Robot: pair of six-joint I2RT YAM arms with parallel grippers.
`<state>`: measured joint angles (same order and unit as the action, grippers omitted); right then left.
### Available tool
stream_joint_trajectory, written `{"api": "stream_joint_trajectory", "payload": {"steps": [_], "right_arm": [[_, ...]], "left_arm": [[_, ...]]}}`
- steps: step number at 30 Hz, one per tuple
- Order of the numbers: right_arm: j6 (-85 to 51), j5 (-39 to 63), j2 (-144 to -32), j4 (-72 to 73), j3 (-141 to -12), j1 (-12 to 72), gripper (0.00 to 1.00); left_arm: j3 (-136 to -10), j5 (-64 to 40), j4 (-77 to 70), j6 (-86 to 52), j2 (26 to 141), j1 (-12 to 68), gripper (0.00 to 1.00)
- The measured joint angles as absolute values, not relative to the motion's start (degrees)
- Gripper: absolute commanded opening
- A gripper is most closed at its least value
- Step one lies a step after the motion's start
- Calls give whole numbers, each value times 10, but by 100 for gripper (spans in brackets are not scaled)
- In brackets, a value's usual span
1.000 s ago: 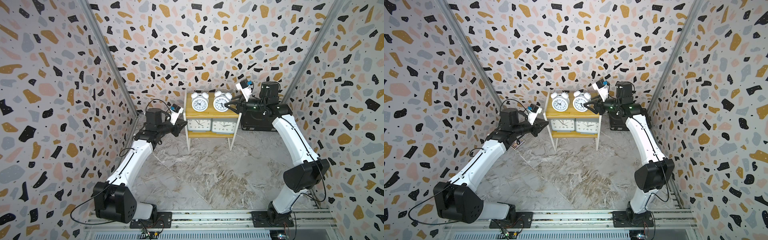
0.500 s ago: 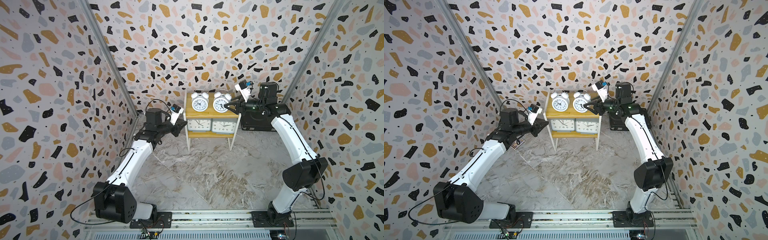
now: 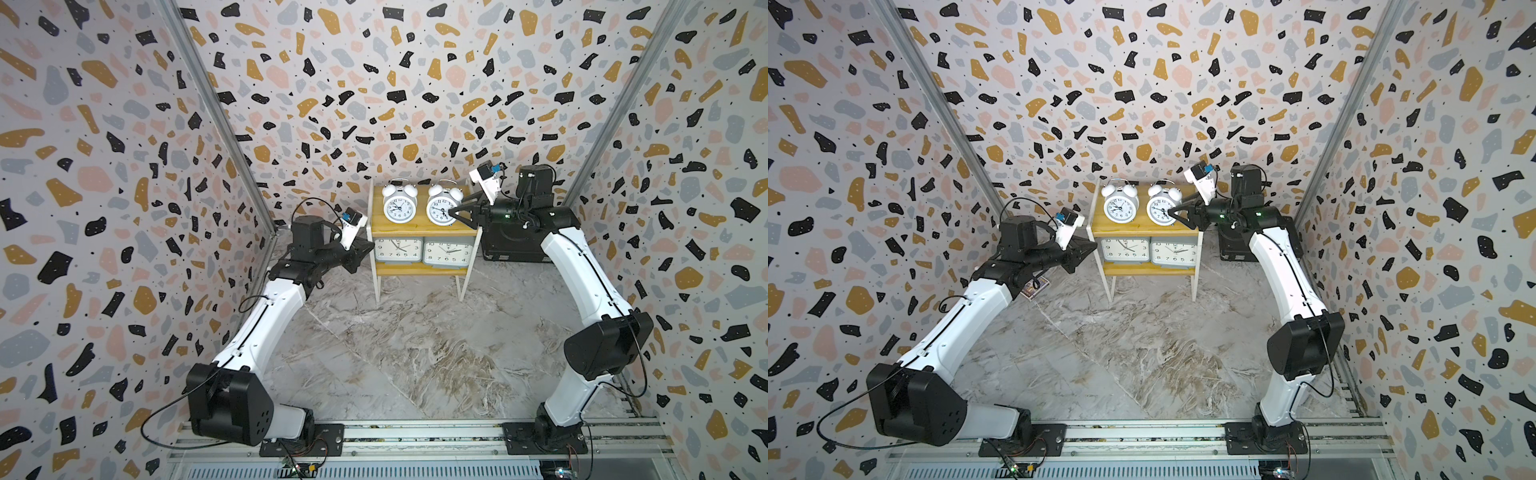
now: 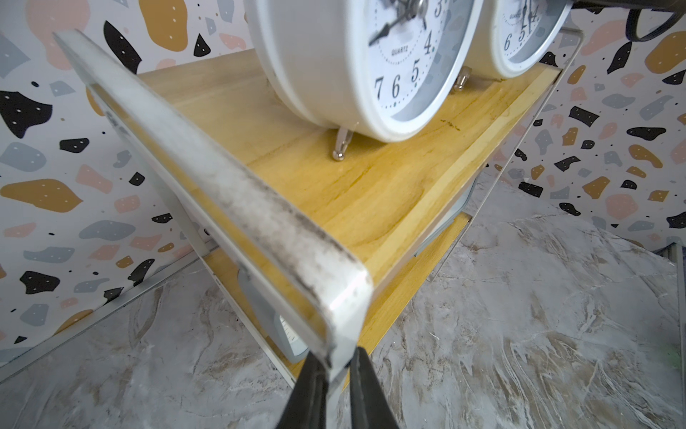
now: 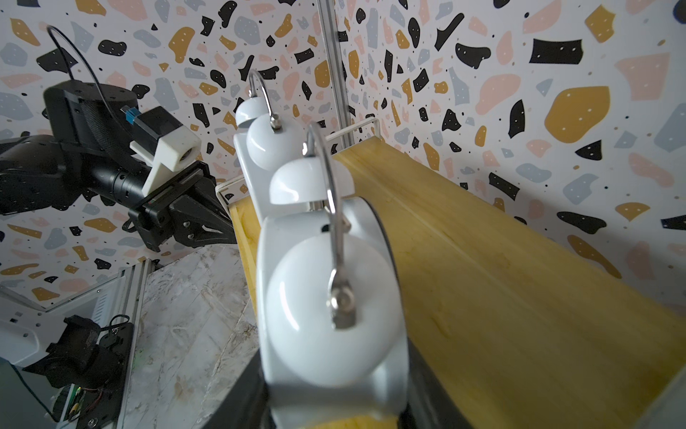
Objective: Place the alarm clocks on the shelf by style
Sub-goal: Place the alarm on the shelf.
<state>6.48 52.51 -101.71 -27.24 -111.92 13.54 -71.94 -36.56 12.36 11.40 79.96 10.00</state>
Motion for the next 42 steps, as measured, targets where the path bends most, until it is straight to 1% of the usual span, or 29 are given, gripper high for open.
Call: {"api": "stream_joint_trajectory", "payload": {"steps": [1,4,10,14,19,29,42], "right_arm": [[65,525,-1017,-272,-1119,135,45],[67,525,-1017,-273,-1119,135,50],[71,523,-1017,-274,-1119,135,66],[75,518,-1017,-274,-1119,135,73],[87,498,-1007,-276,-1109,135,75],[110,455,-974,-284,-1099,134,76],[119,427,-971,-294,-1092,134,77]], "left_arm": [[-719,-366,124,114,800,100,16],[-719,-366,124,114,800,100,16],[-719,-366,124,114,800,100,16],[-720,-366,124,114,800,100,16],[-721,-366,124,114,801,100,16],[-721,-366,124,114,801,100,16],[-721,-368,124,114,801,100,16]]}}
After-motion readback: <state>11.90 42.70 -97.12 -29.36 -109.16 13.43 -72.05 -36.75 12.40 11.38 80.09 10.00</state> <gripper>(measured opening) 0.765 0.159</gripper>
